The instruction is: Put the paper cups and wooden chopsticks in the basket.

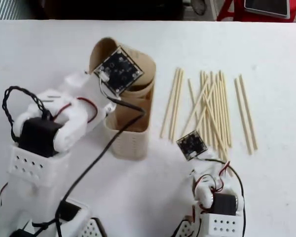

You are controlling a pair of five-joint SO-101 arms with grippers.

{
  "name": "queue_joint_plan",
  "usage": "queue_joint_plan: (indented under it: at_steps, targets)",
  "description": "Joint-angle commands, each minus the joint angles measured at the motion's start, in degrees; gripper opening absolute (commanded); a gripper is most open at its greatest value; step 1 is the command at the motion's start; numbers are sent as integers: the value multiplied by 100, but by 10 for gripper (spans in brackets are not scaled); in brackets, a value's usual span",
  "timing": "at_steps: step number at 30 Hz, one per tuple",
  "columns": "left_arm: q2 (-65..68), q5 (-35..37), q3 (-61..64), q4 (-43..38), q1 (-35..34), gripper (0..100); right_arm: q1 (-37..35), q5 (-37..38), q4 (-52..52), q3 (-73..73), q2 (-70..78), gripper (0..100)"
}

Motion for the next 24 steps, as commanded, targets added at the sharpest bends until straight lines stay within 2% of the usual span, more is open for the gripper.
queue_joint_plan:
  at_steps: [1, 5, 8, 17, 24]
  targets:
    - [4, 70, -97, -475, 92, 98, -4, 44, 48, 44, -31, 18]
    - [4, 79, -97, -800, 92, 98, -4, 44, 48, 44, -31, 18]
    - [4, 352, -97, -941, 92, 100, -13, 44, 48, 44, -31, 18]
    - [4, 457, -88, -905, 101, 99, -22, 44, 48, 44, -31, 18]
    - [4, 413, -88, -185, 101, 100, -13, 44, 48, 44, -31, 18]
